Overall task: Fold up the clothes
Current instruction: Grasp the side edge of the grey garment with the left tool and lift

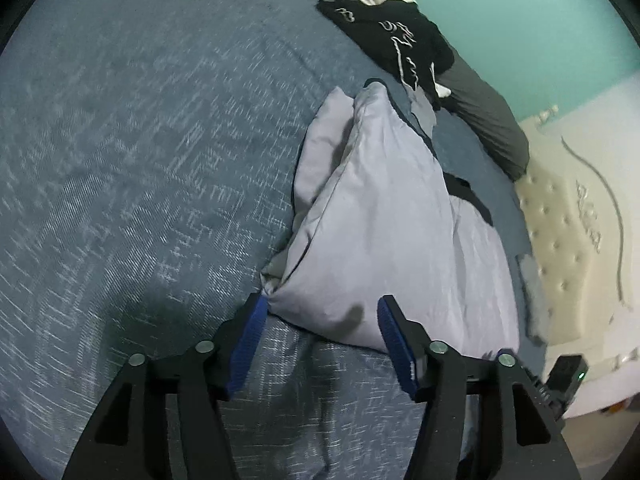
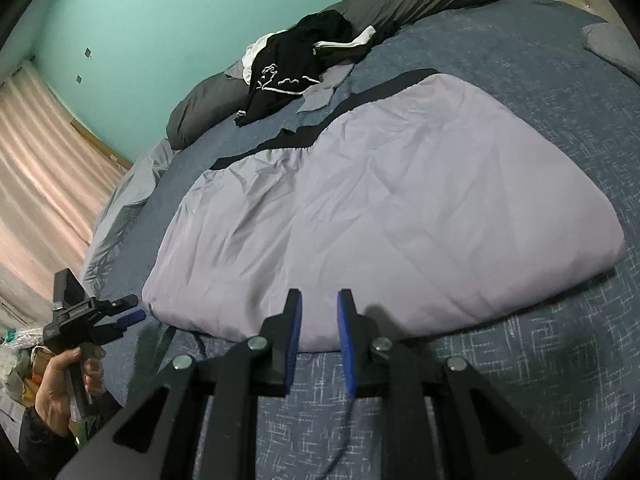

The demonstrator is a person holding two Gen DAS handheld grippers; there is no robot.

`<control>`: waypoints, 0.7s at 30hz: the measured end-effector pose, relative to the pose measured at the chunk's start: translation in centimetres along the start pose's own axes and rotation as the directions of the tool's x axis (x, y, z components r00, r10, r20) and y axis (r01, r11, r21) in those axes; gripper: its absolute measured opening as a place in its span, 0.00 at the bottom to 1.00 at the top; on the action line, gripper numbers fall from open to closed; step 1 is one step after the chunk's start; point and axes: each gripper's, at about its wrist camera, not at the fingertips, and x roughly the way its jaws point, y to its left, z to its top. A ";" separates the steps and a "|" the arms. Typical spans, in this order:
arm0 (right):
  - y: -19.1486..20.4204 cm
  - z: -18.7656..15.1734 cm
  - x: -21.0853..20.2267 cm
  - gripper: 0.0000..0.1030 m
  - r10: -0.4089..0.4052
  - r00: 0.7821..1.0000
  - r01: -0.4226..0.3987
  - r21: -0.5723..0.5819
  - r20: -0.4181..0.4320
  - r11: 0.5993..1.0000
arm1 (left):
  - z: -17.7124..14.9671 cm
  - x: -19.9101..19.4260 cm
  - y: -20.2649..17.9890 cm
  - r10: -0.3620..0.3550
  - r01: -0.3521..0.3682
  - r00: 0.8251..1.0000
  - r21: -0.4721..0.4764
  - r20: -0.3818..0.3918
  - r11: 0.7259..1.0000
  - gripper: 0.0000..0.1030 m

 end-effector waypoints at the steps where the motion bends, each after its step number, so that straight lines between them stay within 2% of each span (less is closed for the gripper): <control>1: -0.1 0.0 0.0 0.17 0.002 1.000 -0.002 0.004 0.002 1.000 | -0.1 0.2 0.1 0.000 0.000 1.000 -0.010 -0.003 1.000 0.64; 4: -0.5 0.0 -0.2 0.17 0.007 1.000 -0.007 0.016 0.008 1.000 | -0.6 0.9 0.1 0.017 -0.018 1.000 -0.026 -0.020 1.000 0.64; 9: -0.9 0.2 -0.6 0.17 0.015 1.000 -0.016 0.034 0.023 0.999 | -1.1 2.3 0.0 0.000 -0.004 0.999 -0.058 -0.053 0.998 0.64; 15: -1.1 0.2 -0.8 0.17 0.026 0.999 -0.028 0.041 0.033 0.999 | -0.5 3.6 0.5 -0.008 0.007 1.000 -0.112 -0.012 0.994 0.64; 19: -1.6 0.2 -1.0 0.17 0.025 0.999 -0.027 0.052 0.038 0.998 | -0.3 3.7 0.1 -0.013 0.016 0.999 -0.104 0.029 0.994 0.63; 20: -1.8 0.3 -1.0 0.17 0.024 0.999 -0.026 0.056 0.039 0.998 | -0.3 3.7 -0.1 -0.017 0.021 0.999 -0.102 0.044 0.995 0.61; 21: -1.9 0.3 -1.1 0.17 0.023 0.999 -0.025 0.060 0.041 0.998 | -0.2 3.6 -0.3 -0.019 0.025 0.998 -0.100 0.055 0.995 0.53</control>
